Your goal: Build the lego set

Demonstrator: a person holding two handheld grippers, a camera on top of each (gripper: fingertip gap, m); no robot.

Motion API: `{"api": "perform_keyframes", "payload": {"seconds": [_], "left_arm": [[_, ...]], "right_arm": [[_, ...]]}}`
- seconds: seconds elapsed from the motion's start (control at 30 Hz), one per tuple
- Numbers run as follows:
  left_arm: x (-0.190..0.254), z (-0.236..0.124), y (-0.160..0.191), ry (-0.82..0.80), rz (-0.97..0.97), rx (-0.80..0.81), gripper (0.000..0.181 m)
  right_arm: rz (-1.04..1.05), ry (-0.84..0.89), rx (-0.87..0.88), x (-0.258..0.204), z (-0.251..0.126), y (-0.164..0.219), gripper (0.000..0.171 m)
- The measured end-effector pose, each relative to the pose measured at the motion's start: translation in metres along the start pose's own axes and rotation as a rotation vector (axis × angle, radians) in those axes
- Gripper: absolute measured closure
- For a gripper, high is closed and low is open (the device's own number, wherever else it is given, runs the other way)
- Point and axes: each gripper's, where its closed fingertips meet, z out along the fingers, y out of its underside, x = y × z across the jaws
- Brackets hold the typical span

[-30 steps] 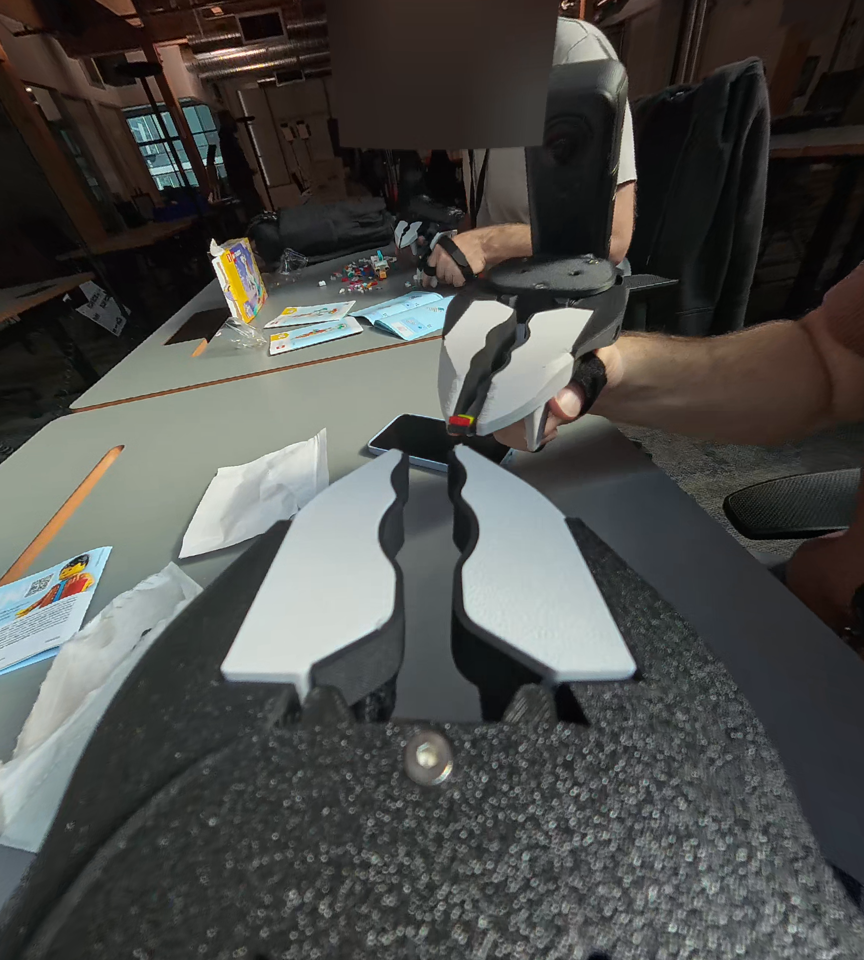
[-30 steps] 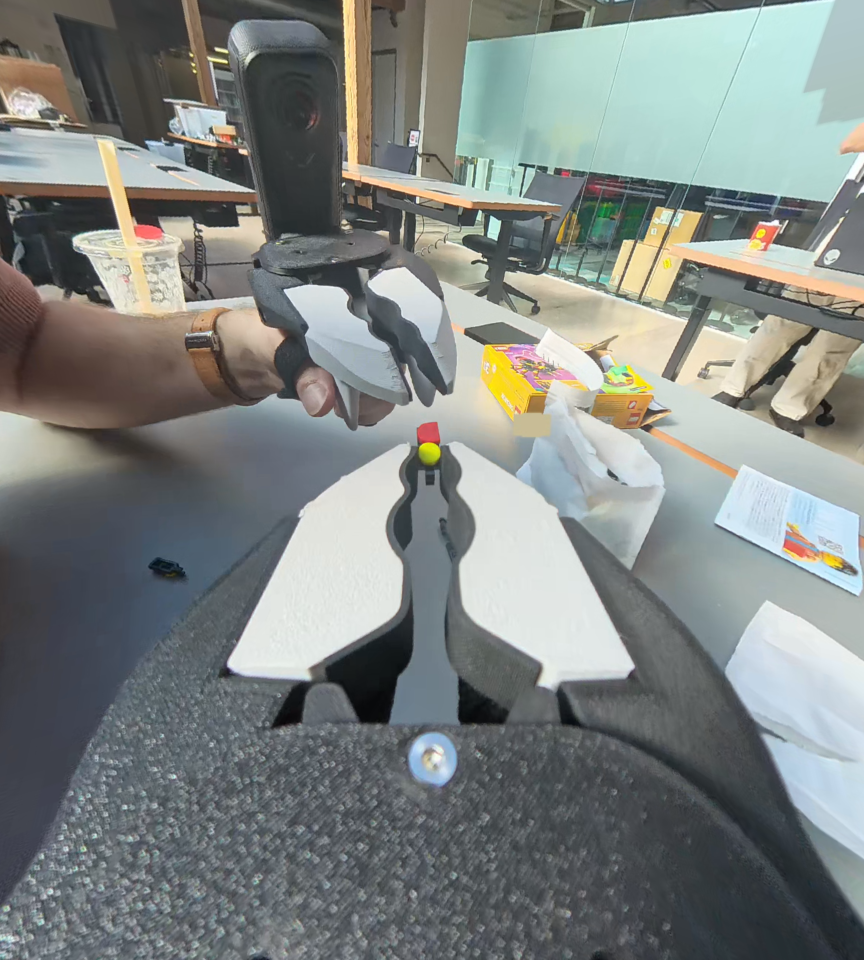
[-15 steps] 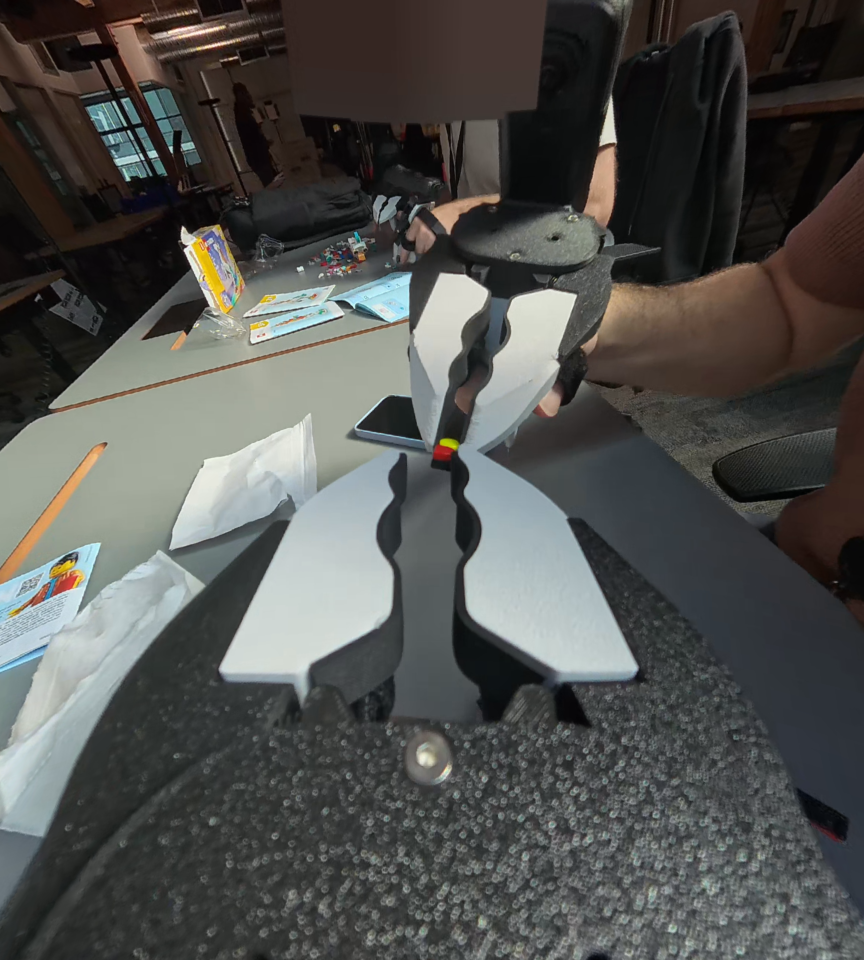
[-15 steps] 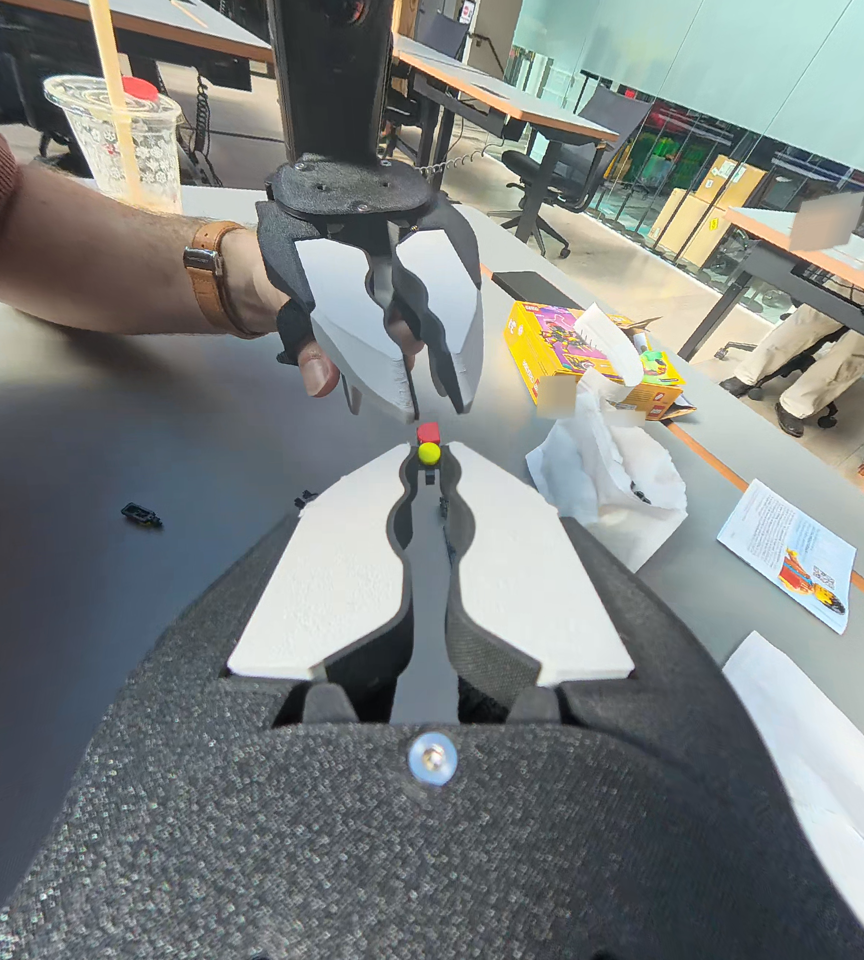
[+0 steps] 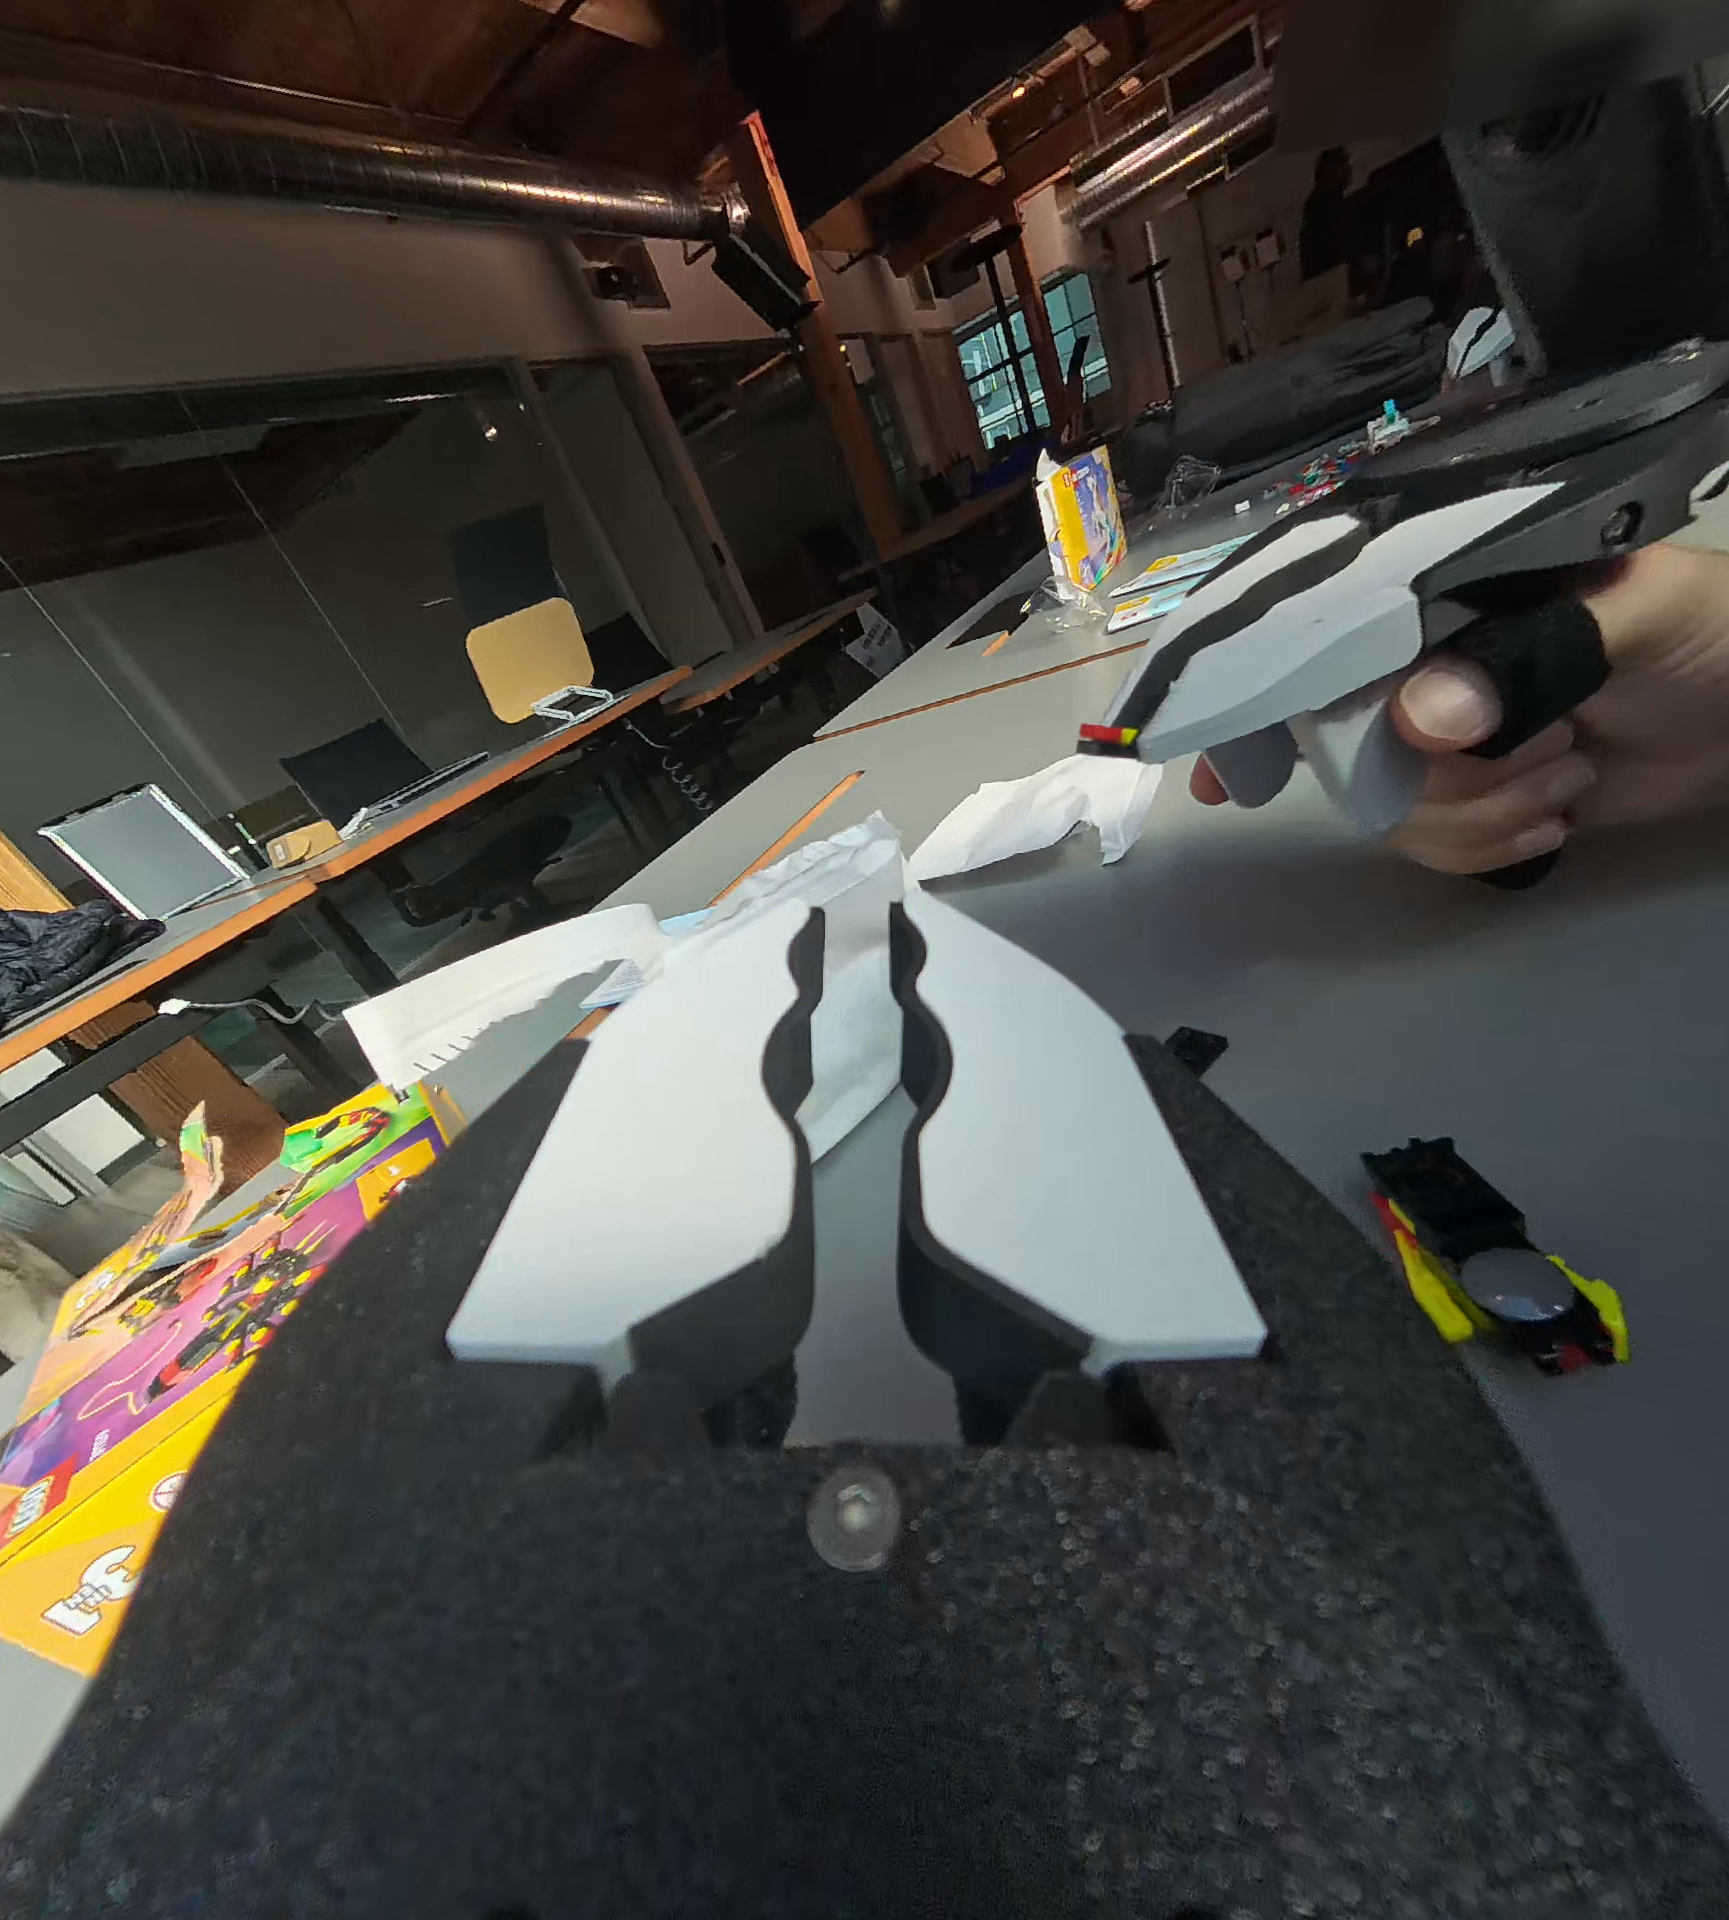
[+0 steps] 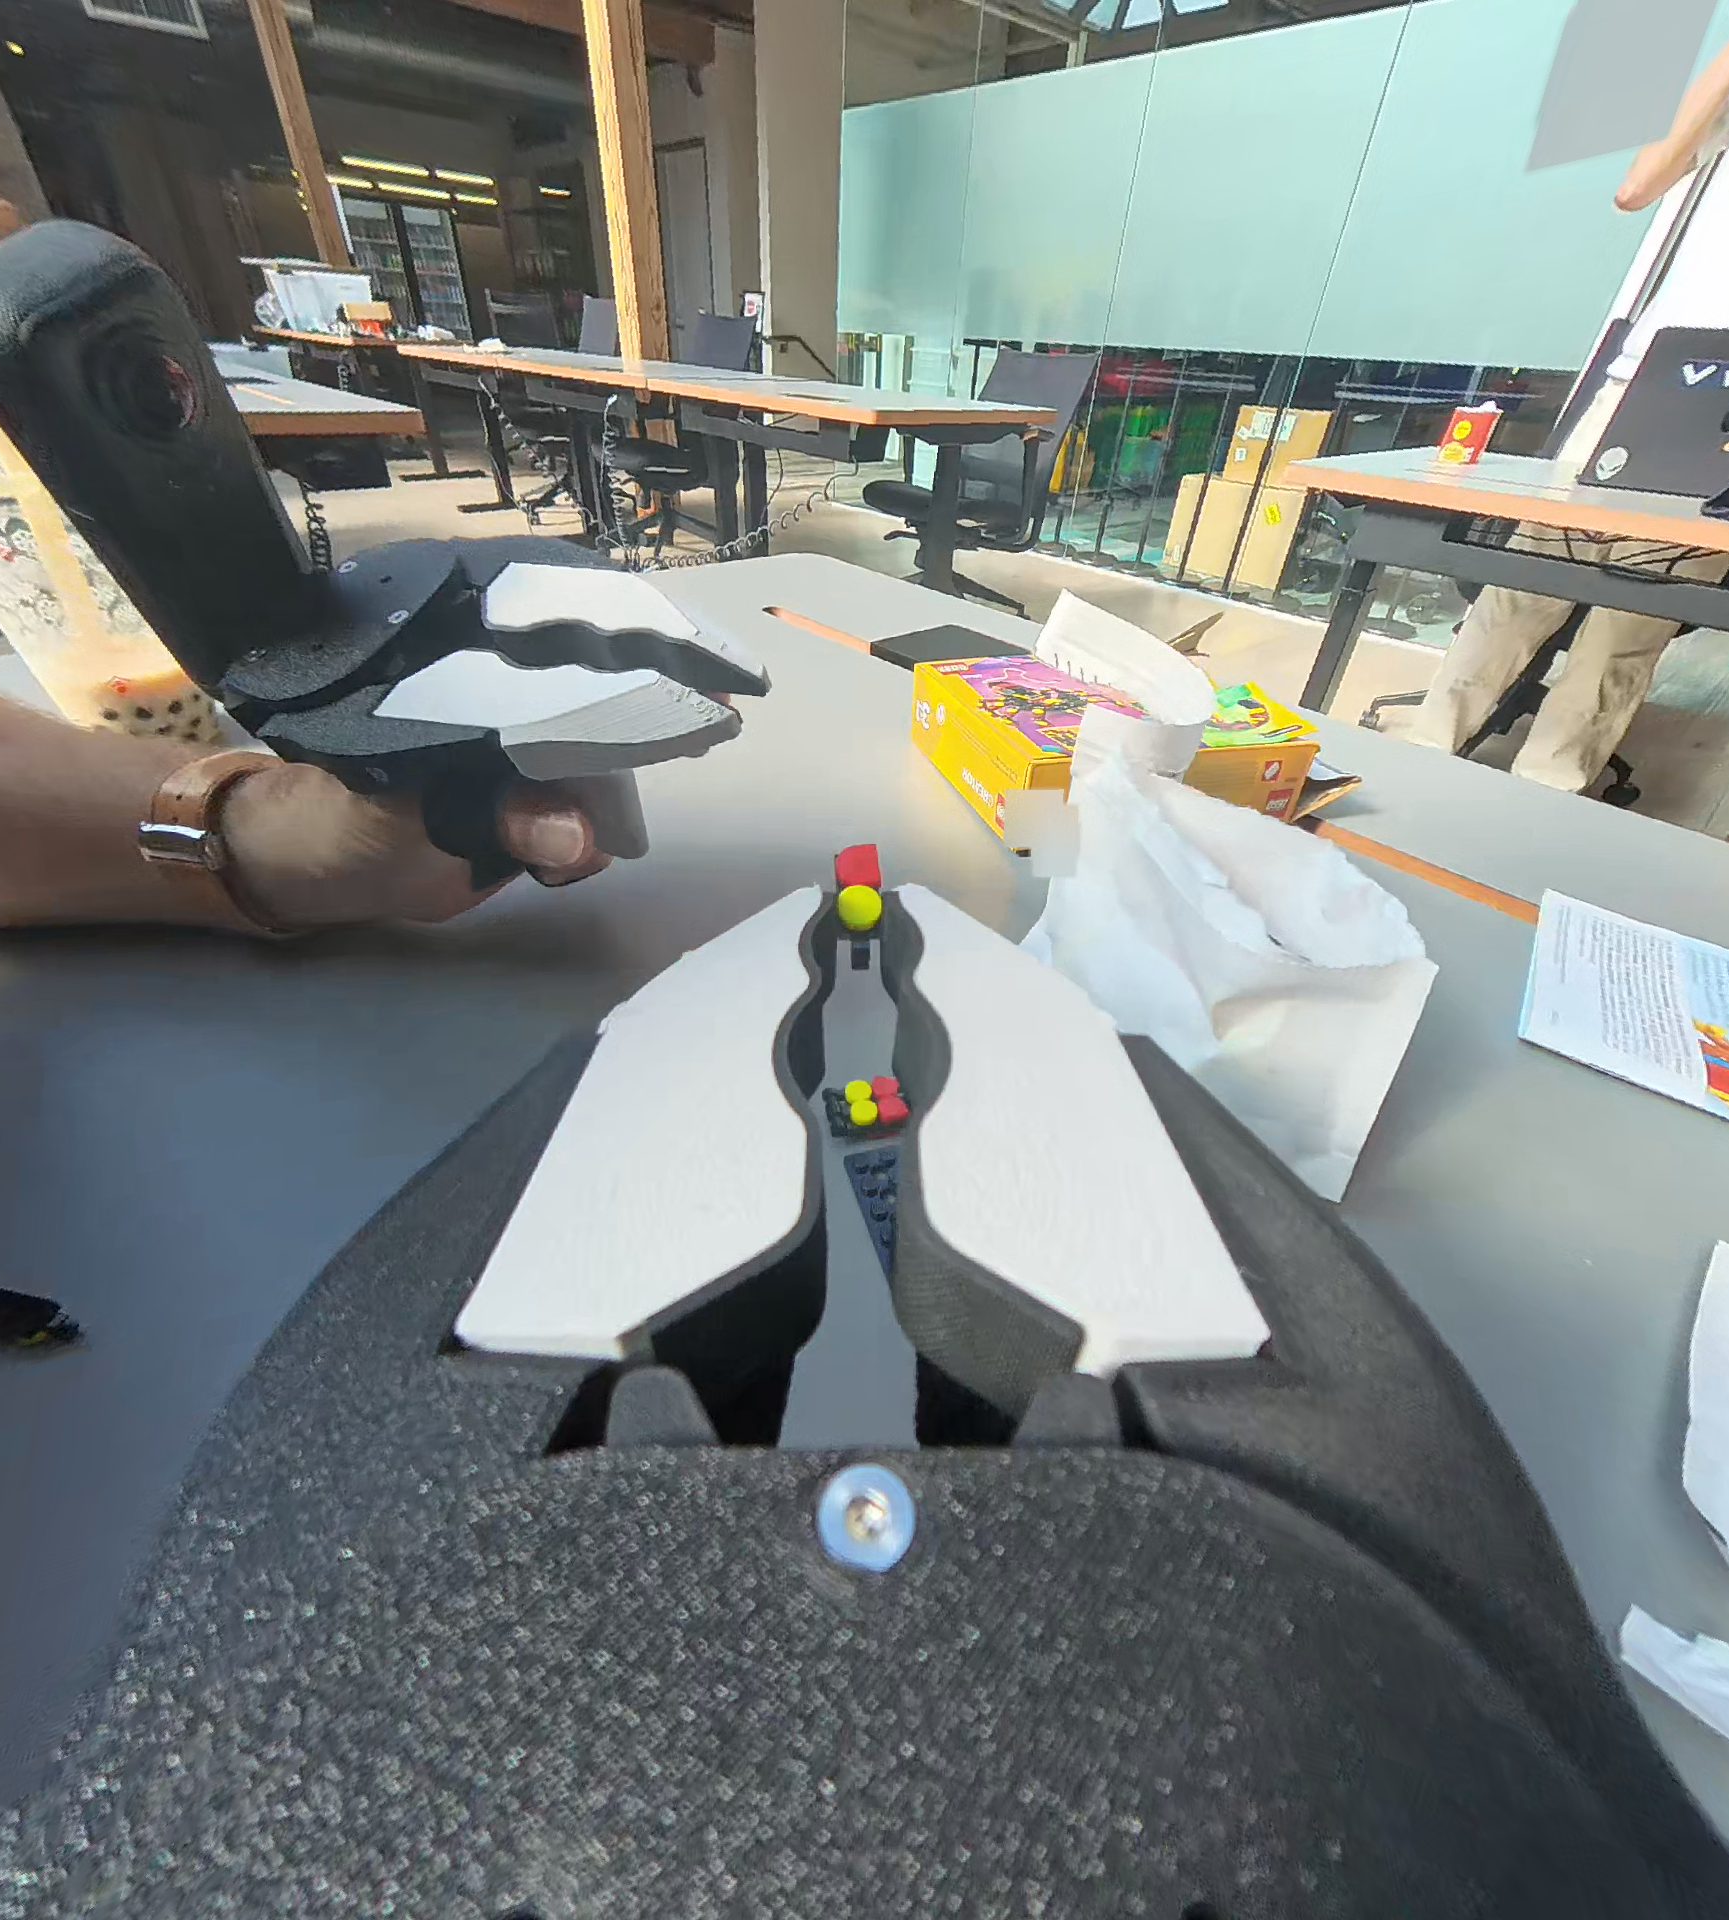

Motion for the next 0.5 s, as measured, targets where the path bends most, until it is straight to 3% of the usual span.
{"api": "perform_keyframes", "payload": {"seconds": [0.17, 0.5], "left_arm": [[0.0080, 0.0040, 0.0013, -0.010, 0.115, -0.014, 0.172], [0.0063, 0.0041, 0.0021, -0.020, 0.118, -0.011, 0.174]], "right_arm": [[0.001, 0.030, -0.014, 0.0067, -0.0028, 0.0089, 0.163], [-0.010, 0.011, -0.023, -0.0005, -0.0024, 0.0101, 0.164]]}}
